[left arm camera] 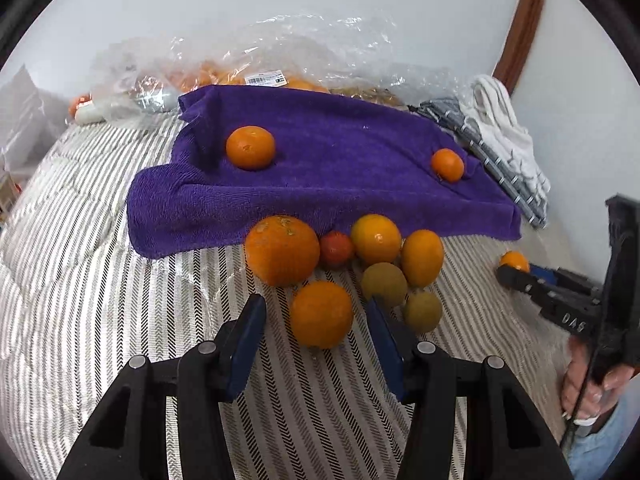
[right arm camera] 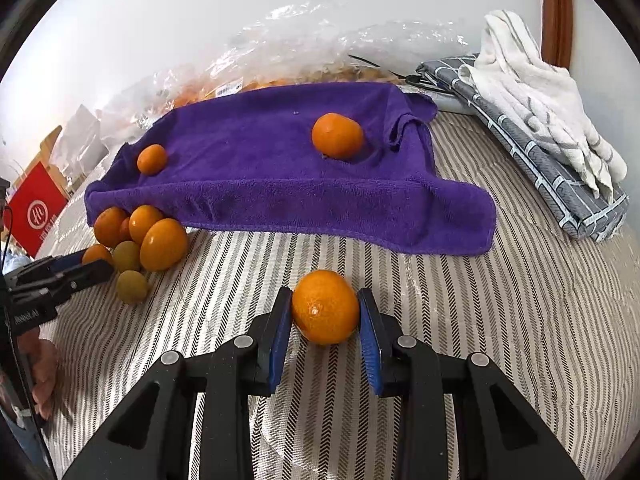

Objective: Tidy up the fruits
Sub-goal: 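Grasp an orange with the right tool while the left tool grasps another orange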

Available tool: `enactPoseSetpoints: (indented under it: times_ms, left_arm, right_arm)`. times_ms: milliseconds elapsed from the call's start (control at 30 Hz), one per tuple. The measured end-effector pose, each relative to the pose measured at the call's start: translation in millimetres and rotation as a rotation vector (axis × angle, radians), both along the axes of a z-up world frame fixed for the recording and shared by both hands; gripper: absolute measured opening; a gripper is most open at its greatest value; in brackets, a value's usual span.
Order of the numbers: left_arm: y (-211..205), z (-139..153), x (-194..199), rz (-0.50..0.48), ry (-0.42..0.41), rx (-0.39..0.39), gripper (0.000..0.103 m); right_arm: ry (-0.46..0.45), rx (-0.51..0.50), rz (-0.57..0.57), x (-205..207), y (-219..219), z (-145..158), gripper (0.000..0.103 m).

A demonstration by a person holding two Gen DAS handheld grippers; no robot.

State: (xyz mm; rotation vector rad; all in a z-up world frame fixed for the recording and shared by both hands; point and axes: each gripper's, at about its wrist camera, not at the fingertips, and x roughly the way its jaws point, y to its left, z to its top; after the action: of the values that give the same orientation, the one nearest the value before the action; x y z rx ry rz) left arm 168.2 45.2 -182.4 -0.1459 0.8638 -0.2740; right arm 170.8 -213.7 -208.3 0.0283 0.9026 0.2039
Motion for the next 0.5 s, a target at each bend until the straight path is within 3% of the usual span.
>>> enactPoseSetpoints:
  times_ms: [400, 467, 500]
  left_arm:
    - [-3.9, 0.2, 2.3, 0.004, 0.007, 0.01, 0.05]
    - [-4.5, 0.1, 0.4, 0.018, 0.0, 0.033, 0.042]
    - [-4.5, -0.1, -0.7, 0.014, -0.002, 0.03, 0.029]
  right_arm:
    - [-0.01, -0.045, 0.027, 0.3, 7.5, -0.6, 0.032]
    - [-0.011, -0.043, 0.024, 0.0, 7.1, -0.5, 0.032]
    - [-0.012, -0.043, 0.024, 0.2, 7.0, -0.5, 0.032]
